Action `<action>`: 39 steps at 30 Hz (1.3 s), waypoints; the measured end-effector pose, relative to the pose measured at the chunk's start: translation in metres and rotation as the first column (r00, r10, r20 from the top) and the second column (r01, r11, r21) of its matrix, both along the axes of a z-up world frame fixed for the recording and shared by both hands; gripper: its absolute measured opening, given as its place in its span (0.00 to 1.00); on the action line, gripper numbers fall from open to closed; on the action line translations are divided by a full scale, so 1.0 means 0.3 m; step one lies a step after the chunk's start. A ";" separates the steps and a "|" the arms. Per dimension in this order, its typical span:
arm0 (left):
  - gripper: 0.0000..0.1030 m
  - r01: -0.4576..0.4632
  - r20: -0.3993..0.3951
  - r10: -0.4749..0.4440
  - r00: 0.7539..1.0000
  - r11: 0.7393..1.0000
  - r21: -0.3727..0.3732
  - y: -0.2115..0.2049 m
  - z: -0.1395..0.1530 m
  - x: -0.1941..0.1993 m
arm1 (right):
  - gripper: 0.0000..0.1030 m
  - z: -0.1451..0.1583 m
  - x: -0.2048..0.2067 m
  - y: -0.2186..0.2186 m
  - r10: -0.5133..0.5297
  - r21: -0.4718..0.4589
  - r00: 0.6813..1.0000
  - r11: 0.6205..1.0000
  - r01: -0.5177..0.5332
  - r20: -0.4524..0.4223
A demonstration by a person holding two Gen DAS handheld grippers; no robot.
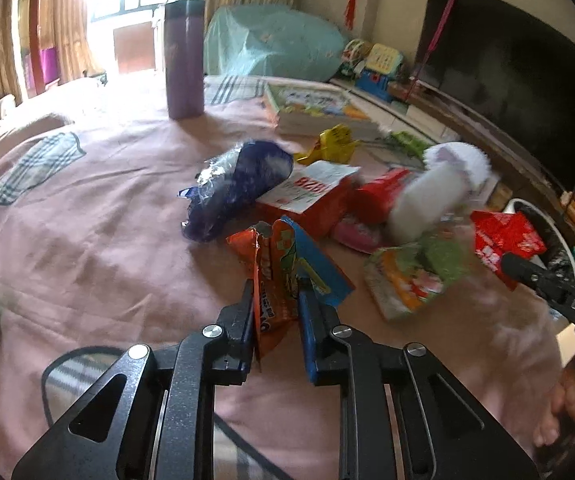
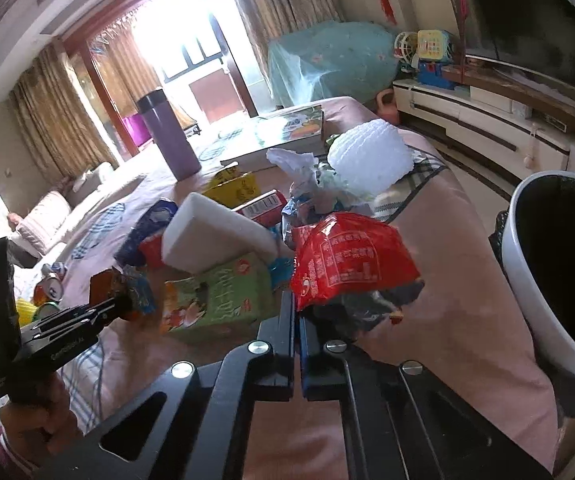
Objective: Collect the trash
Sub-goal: 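Grasp the orange snack wrapper with the left tool while the right tool grasps the red wrapper, then carry both wrappers over the bin and open both tools to drop them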
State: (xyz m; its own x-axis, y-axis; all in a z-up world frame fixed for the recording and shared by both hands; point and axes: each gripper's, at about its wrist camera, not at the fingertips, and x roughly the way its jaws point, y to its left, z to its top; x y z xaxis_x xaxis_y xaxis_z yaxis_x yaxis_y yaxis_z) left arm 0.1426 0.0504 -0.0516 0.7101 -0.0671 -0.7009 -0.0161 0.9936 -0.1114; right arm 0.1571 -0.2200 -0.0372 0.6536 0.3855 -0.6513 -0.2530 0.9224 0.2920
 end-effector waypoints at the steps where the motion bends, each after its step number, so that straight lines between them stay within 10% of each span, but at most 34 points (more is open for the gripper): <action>1: 0.17 0.010 0.010 -0.010 1.000 1.000 -0.005 -0.009 0.013 -0.021 | 0.01 0.006 -0.012 -0.007 -0.001 0.006 1.000 1.000 0.001 0.003; 39: 0.17 0.503 0.041 -0.502 0.864 0.864 -0.016 -0.835 0.159 0.109 | 0.01 0.057 -0.037 -0.633 -0.263 0.090 0.963 0.959 0.267 -0.052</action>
